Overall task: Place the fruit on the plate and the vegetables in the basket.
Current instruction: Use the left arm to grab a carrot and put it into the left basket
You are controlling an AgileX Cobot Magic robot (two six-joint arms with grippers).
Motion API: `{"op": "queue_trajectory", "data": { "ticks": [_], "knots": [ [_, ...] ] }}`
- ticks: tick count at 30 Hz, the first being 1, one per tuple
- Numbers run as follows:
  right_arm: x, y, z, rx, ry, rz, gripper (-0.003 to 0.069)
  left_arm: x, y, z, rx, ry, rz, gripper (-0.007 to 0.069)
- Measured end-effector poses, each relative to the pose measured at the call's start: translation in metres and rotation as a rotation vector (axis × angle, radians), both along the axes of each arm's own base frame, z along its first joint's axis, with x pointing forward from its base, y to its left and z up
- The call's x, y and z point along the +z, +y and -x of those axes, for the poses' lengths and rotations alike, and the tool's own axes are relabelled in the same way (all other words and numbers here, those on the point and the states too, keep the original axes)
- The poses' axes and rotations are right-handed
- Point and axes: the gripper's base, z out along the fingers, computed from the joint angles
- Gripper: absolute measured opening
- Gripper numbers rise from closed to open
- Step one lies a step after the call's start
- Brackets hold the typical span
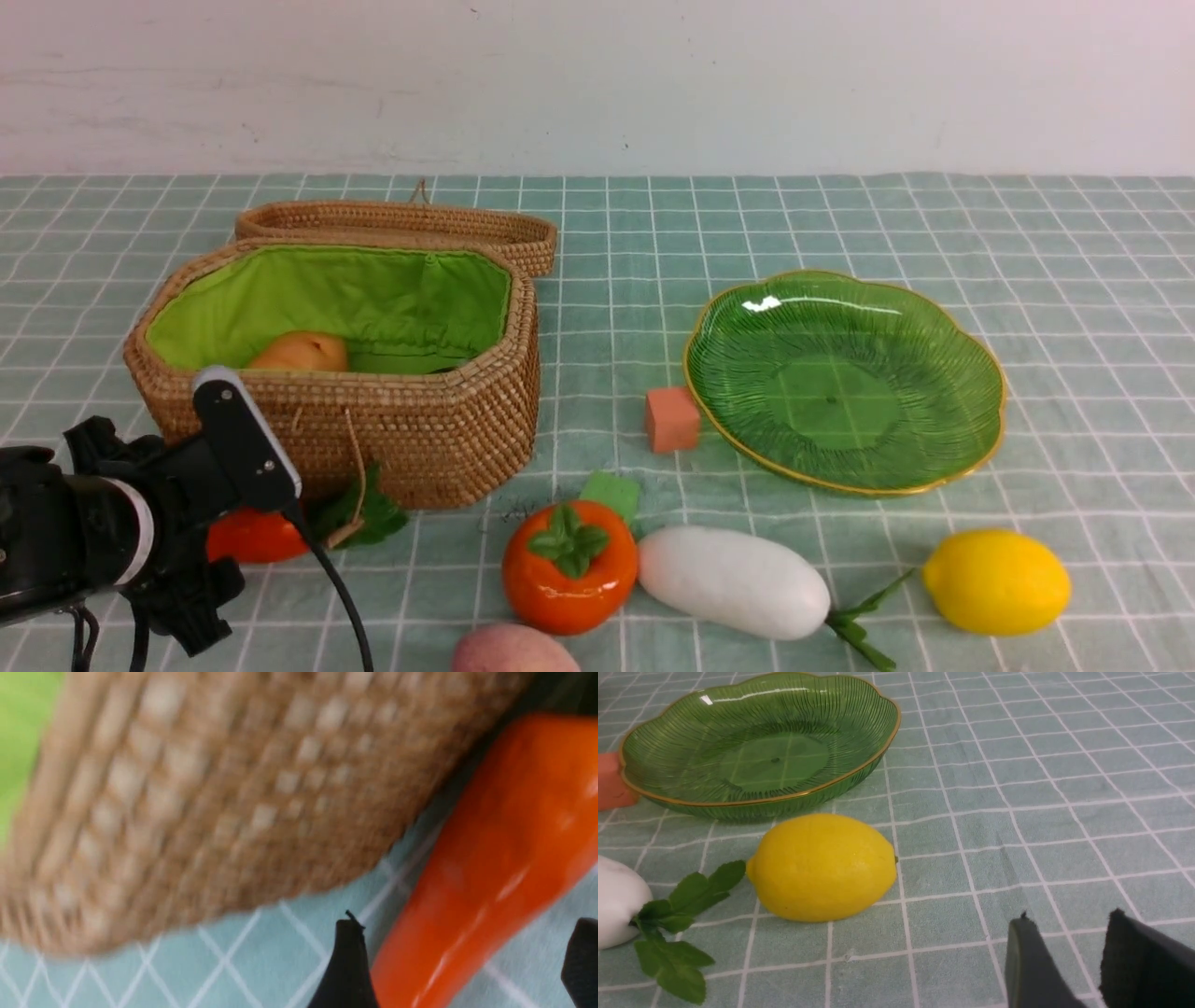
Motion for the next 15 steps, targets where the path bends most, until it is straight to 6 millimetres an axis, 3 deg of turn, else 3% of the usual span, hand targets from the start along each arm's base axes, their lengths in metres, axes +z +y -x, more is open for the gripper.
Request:
{"op": "queue_trajectory", "data": {
  "ticks": [15],
  "knots": [
    [0.000, 0.000, 0.000, 0.000, 0.000, 0.000, 0.0242, -0.016, -0.007, -0.014, -0.095, 0.037, -0.017, 0.0551]
  ]
}}
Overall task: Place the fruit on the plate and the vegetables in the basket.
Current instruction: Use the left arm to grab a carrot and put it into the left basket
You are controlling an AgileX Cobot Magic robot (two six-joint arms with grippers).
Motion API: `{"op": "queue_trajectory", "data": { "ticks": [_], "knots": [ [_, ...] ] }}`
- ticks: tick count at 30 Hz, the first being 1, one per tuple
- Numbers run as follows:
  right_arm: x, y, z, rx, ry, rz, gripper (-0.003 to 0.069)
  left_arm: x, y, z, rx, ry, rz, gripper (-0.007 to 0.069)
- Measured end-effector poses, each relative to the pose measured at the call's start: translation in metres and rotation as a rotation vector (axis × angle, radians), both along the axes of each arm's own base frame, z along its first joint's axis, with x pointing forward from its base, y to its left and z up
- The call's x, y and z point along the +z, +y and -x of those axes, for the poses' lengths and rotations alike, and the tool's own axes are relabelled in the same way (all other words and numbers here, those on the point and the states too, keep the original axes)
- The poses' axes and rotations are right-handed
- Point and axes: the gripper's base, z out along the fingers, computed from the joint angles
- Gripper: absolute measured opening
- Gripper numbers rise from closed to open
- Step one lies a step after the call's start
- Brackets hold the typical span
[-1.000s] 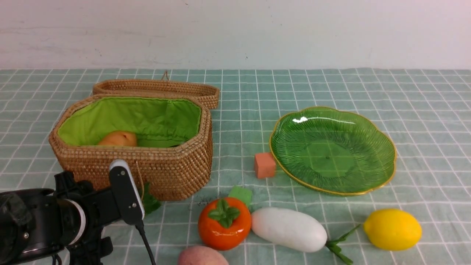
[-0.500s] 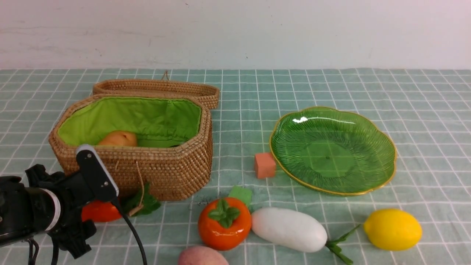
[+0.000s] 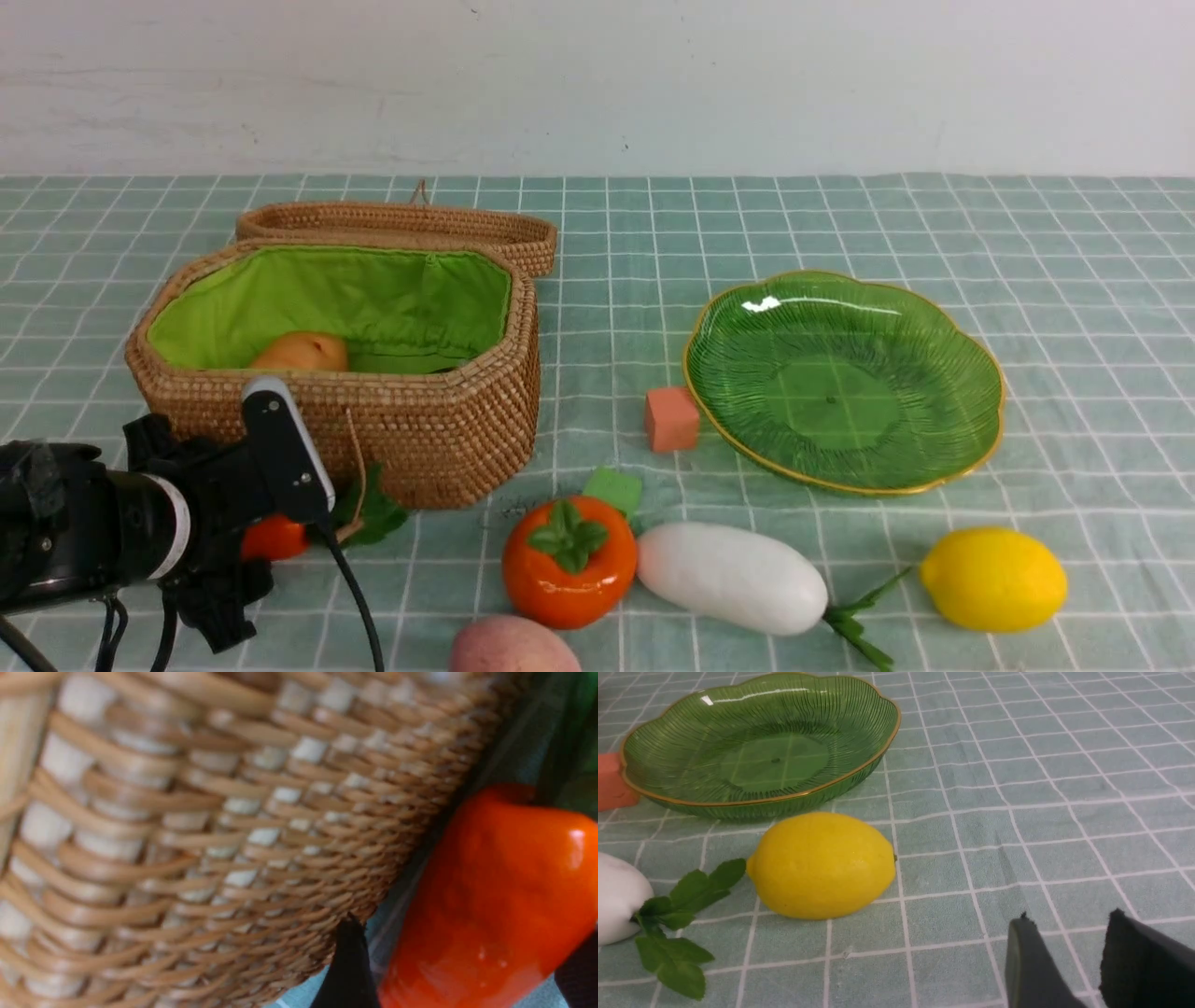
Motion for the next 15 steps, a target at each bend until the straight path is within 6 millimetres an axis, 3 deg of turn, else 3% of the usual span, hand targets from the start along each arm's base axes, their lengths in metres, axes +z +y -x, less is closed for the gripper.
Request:
{"op": "queue_trajectory", "data": {
  "ticks": [5, 10, 15],
  "knots": [
    [0.0000, 0.0000, 0.0000, 0.000, 0.000, 0.000, 0.0242, -0.0006, -0.0001, -0.0005, 0.001, 0.002, 0.000, 0.0511],
    [0.0000, 0.0000, 0.0000, 0.000, 0.000, 0.000, 0.0242, -0.0022, 0.0020, -0.0003, 0.011, 0.011, -0.021, 0.0347],
    [0.0000, 0.0000, 0.0000, 0.000, 0.000, 0.000, 0.0242, 0.0035, 0.0059, 0.0020, 0.051, 0.001, -0.038, 0.0347]
  ]
}}
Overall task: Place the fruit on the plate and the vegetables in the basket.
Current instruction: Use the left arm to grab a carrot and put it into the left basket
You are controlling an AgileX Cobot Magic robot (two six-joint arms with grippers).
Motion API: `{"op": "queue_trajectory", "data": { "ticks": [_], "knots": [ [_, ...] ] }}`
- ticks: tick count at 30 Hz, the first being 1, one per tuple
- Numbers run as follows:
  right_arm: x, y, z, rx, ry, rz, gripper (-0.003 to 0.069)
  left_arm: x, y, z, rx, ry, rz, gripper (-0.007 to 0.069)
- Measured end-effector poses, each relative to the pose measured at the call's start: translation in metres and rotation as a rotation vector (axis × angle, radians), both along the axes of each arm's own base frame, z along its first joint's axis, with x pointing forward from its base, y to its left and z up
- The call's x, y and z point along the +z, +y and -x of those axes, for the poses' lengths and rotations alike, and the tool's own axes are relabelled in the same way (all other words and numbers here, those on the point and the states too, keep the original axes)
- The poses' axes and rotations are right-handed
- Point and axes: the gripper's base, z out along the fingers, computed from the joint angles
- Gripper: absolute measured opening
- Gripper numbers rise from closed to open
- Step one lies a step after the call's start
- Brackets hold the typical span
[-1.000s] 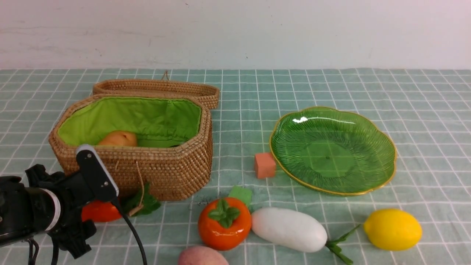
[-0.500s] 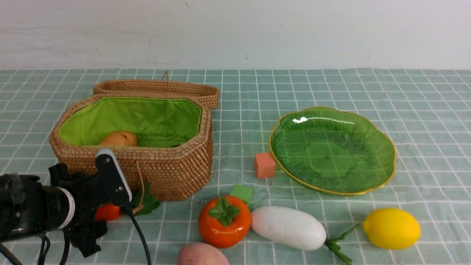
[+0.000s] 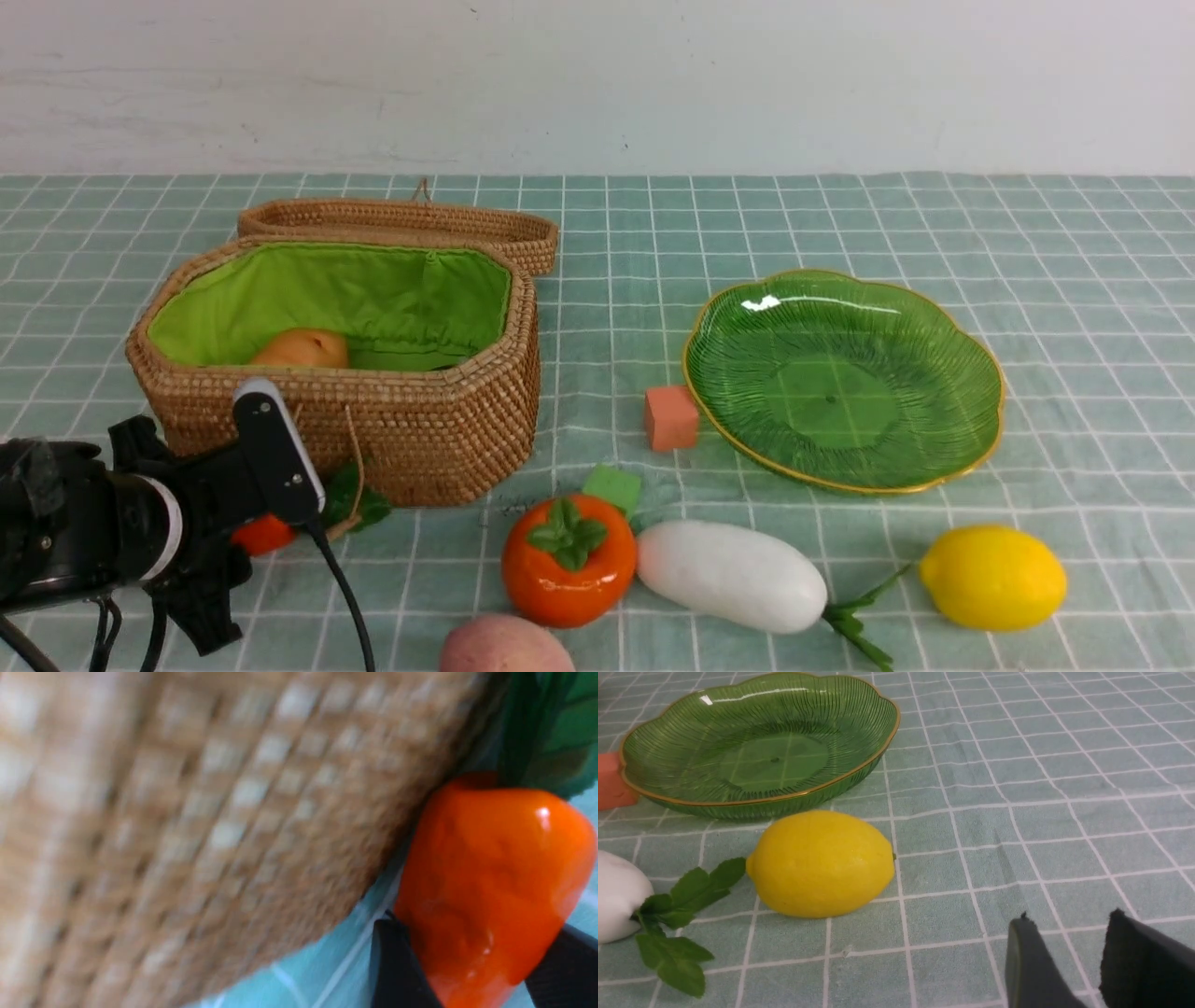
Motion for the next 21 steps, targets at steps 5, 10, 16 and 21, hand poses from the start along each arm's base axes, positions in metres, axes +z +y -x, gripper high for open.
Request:
{"op": "queue_trajectory", "data": {
  "ticks": [5, 10, 16, 21],
  "knots": [
    [0.000, 0.000, 0.000, 0.000, 0.000, 0.000, 0.0242, 0.028, 0.002, 0.006, 0.064, -0.093, 0.048, 0.0345],
    [0.000, 0.000, 0.000, 0.000, 0.000, 0.000, 0.0242, 0.060, 0.006, 0.017, 0.157, -0.194, 0.121, 0.0345],
    [0.000, 0.000, 0.000, 0.000, 0.000, 0.000, 0.0242, 0.096, 0.014, 0.040, 0.202, -0.321, 0.132, 0.0343],
    [0.000, 0.000, 0.000, 0.000, 0.000, 0.000, 0.0242, 0.125, 0.015, 0.049, 0.206, -0.434, 0.174, 0.0343]
  ]
}}
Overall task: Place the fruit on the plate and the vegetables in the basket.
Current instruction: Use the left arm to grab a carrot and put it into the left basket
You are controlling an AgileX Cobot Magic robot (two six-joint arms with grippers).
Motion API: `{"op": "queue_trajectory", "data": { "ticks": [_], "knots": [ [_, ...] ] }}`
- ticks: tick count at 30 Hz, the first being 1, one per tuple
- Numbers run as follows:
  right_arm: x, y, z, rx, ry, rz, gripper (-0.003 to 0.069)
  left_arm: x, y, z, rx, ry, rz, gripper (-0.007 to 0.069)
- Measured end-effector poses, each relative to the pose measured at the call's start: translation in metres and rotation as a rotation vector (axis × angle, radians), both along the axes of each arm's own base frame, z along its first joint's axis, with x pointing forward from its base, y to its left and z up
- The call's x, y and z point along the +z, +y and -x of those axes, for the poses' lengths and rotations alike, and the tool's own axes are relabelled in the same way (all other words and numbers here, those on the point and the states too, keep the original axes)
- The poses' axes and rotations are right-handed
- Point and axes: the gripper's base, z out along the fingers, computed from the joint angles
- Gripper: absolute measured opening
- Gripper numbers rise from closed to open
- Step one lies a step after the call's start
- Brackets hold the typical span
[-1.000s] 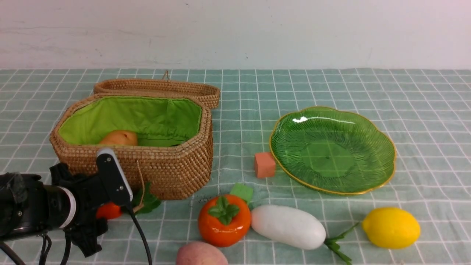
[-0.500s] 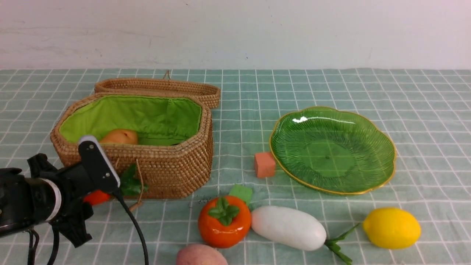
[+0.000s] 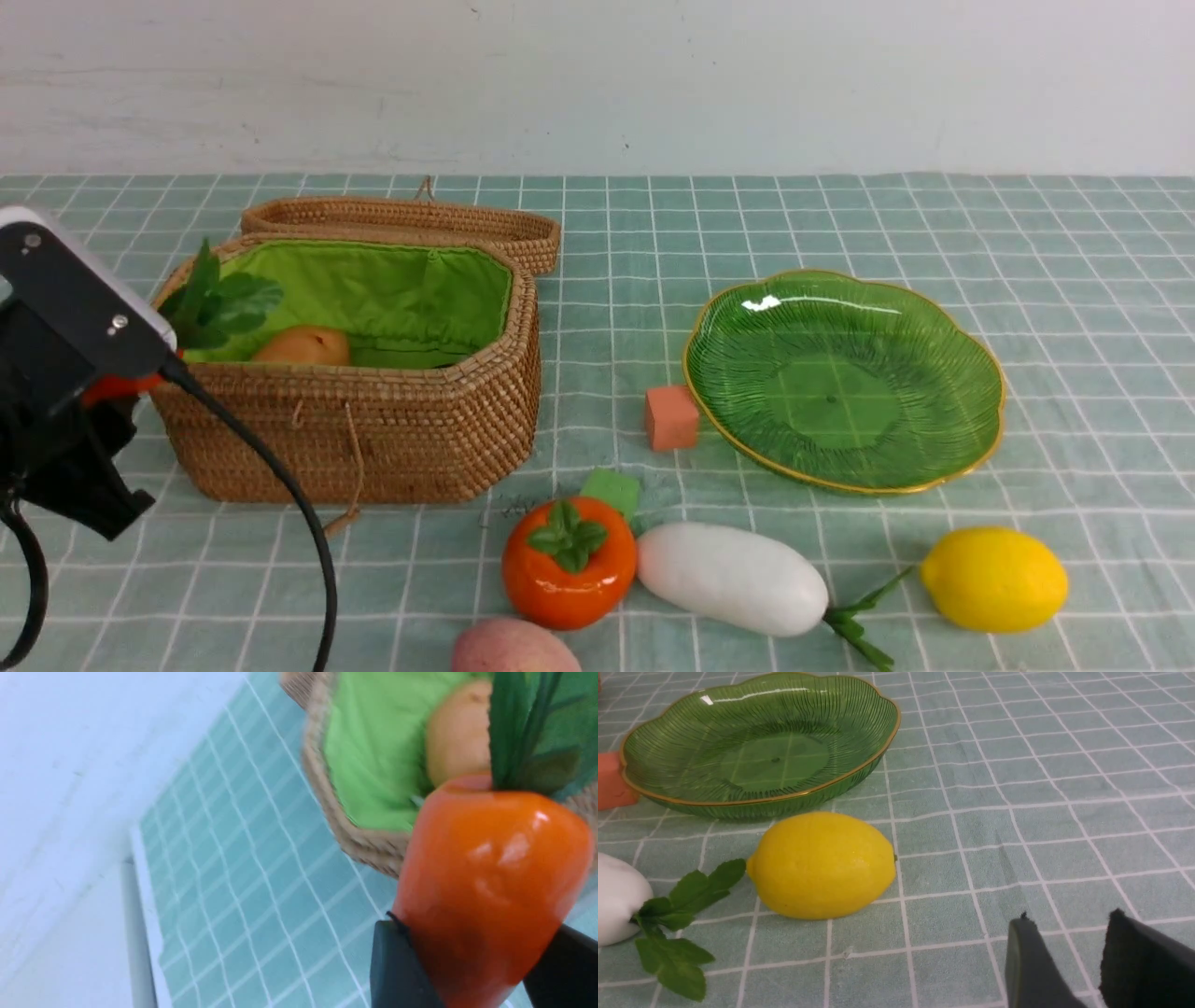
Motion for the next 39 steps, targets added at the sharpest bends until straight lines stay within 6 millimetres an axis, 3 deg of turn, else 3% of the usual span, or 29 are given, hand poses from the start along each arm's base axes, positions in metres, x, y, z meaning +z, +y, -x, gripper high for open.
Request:
{"op": "queue_trajectory", "data": {
  "ticks": [3, 4, 8, 12, 17, 22, 24, 30, 39],
  "knots": [
    [0.000, 0.000, 0.000, 0.000, 0.000, 0.000, 0.0242, 0.017, 0.000, -0.005, 0.016, -0.045, 0.021, 0.0343],
    [0.000, 0.000, 0.000, 0.000, 0.000, 0.000, 0.0242, 0.035, 0.000, -0.013, 0.032, -0.078, 0.021, 0.0343],
    [0.000, 0.000, 0.000, 0.000, 0.000, 0.000, 0.0242, 0.062, -0.001, -0.034, 0.044, -0.085, 0.000, 0.0343],
    [0.000, 0.000, 0.000, 0.000, 0.000, 0.000, 0.0242, 0.073, -0.008, -0.061, 0.007, 0.033, -0.029, 0.0340],
    [0.000, 0.000, 0.000, 0.000, 0.000, 0.000, 0.0242, 0.064, -0.031, -0.085, -0.146, 0.212, -0.028, 0.0339],
    [0.000, 0.000, 0.000, 0.000, 0.000, 0.000, 0.0242, 0.057, -0.063, -0.106, -0.269, 0.211, -0.006, 0.0338],
    [0.000, 0.000, 0.000, 0.000, 0.000, 0.000, 0.0242, 0.046, -0.075, -0.118, -0.314, 0.191, -0.034, 0.0337],
    [0.000, 0.000, 0.000, 0.000, 0.000, 0.000, 0.0242, 0.030, -0.083, -0.137, -0.326, 0.132, -0.042, 0.0337],
    [0.000, 0.000, 0.000, 0.000, 0.000, 0.000, 0.0242, 0.024, -0.084, -0.142, -0.258, 0.140, 0.077, 0.0337]
  ]
}}
